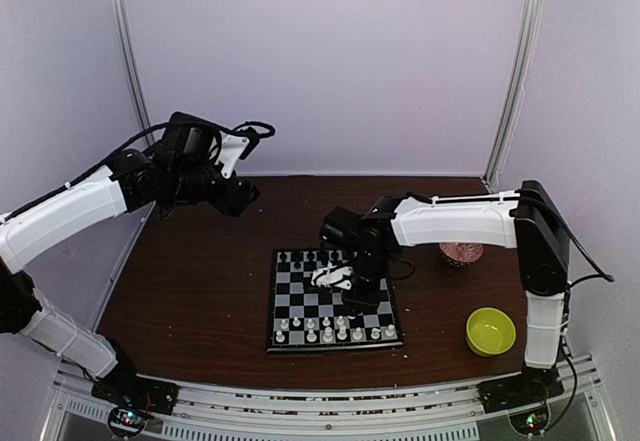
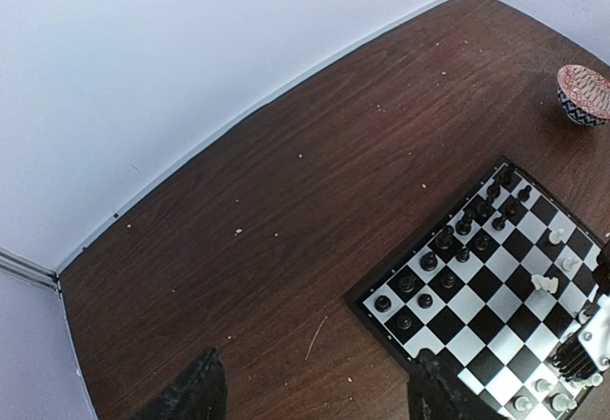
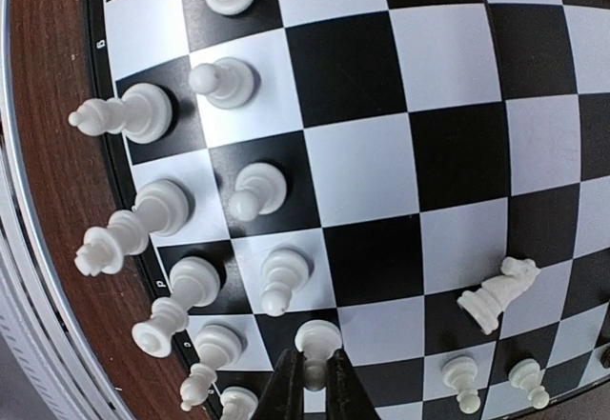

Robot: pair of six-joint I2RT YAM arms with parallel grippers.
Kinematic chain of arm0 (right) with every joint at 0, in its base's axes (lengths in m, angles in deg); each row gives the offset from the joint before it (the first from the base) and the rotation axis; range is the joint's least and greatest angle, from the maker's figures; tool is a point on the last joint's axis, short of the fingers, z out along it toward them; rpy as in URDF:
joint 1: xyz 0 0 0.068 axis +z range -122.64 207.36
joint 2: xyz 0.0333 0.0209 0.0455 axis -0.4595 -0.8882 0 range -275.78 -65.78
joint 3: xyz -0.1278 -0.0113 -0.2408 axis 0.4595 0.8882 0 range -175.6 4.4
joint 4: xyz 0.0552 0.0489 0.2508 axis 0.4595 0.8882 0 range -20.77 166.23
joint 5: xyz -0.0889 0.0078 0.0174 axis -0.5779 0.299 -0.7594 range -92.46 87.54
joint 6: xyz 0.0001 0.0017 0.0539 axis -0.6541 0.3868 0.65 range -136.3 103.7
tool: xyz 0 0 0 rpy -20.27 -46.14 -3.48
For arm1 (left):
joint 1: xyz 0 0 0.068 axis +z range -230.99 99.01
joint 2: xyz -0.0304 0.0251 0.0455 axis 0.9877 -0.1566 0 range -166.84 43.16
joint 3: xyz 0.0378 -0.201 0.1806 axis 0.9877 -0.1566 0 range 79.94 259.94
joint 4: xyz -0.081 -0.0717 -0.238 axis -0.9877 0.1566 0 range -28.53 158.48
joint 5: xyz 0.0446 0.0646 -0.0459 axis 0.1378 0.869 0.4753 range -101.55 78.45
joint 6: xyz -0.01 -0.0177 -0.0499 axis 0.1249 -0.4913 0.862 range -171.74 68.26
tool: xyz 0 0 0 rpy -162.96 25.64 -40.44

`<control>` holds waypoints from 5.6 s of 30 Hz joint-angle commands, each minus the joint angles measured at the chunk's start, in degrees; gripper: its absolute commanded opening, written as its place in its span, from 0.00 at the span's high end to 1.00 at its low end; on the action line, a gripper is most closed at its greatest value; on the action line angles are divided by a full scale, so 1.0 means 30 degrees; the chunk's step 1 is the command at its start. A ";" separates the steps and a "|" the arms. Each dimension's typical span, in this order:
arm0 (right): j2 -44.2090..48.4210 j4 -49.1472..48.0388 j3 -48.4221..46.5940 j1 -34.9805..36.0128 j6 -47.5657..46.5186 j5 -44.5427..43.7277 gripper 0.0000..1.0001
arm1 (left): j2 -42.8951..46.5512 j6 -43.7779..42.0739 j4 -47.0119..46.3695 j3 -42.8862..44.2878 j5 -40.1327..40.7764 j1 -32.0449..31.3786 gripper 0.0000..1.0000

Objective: Set up the chess pieces on the board
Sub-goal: Place the pawn at f2, then pick up the knight from the chessboard, then pass from the right arm to the left

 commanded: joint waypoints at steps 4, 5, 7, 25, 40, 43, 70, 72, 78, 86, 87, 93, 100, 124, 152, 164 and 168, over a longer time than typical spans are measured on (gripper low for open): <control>-0.0095 0.0390 -0.0011 0.0240 -0.0491 0.0275 0.94 | -0.0070 -0.0103 -0.0351 0.0422 -0.0161 -0.0055 0.33; -0.0084 0.0438 -0.0013 0.0255 -0.0511 0.0267 0.94 | -0.0064 -0.0099 -0.0351 0.0422 -0.0161 -0.0053 0.33; -0.0006 0.0521 0.0096 0.0251 -0.0589 0.0252 0.94 | -0.0063 -0.0085 -0.0347 0.0420 -0.0161 -0.0053 0.33; -0.0096 0.0467 0.0542 0.0269 -0.0443 -0.0266 0.81 | -0.0259 -0.0078 -0.0302 0.0422 -0.0271 -0.0055 0.33; 0.0461 0.0393 -0.1105 -0.0134 0.0499 -0.1598 0.65 | -0.0355 -0.0013 -0.0236 0.0510 -0.0497 -0.0068 0.33; -0.0399 0.0156 -0.1668 -0.0114 0.1179 -0.3170 0.64 | -0.0341 -0.0026 -0.0249 0.0481 -0.0476 -0.0068 0.33; -0.3440 0.0233 -0.3463 -0.1099 0.3232 -0.4311 0.58 | -0.0632 -0.0089 -0.0154 0.0525 -0.0425 -0.0053 0.33; -0.3513 0.0370 -0.3470 -0.1112 0.3279 -0.3970 0.60 | -0.0661 -0.0110 -0.0118 0.0565 -0.0424 -0.0053 0.33; -0.3725 0.0477 -0.3339 -0.1196 0.3399 -0.3641 0.68 | -0.0707 -0.0111 -0.0089 0.0569 -0.0402 -0.0054 0.33; -0.3997 0.0483 -0.3137 -0.1410 0.3855 -0.3795 0.70 | -0.0712 -0.0136 -0.0049 0.0598 -0.0398 -0.0068 0.33; -0.3985 0.0465 -0.3107 -0.1453 0.3896 -0.3717 0.72 | -0.0734 -0.0132 -0.0046 0.0598 -0.0395 -0.0059 0.33; -0.3567 0.0303 -0.2625 -0.1641 0.3966 -0.3420 0.80 | -0.0845 -0.0110 -0.0029 0.0598 -0.0395 -0.0053 0.33; -0.2498 -0.0058 -0.2068 -0.1708 0.3621 -0.2861 0.87 | -0.1314 0.0119 0.0316 0.0892 -0.0592 -0.0053 0.33; 0.7191 -0.5312 0.3913 -0.2831 0.0743 0.2499 0.90 | -0.1944 1.5996 -1.2977 -0.5294 -1.1297 -0.0851 0.50; 0.7235 -0.4661 0.3851 -0.2836 0.0562 0.2590 0.88 | -0.8310 2.2113 -2.0361 -0.4886 -1.3791 -0.3548 0.67; 0.7009 -0.4942 0.3921 -0.2835 0.0734 0.1666 0.88 | -0.9034 2.2559 -2.0164 -0.4453 -1.4379 -0.3803 0.79; 0.6959 -0.4958 0.3968 -0.2836 0.0742 0.1528 0.88 | -0.9199 2.2831 -2.0800 -0.4530 -1.4612 -0.3837 0.88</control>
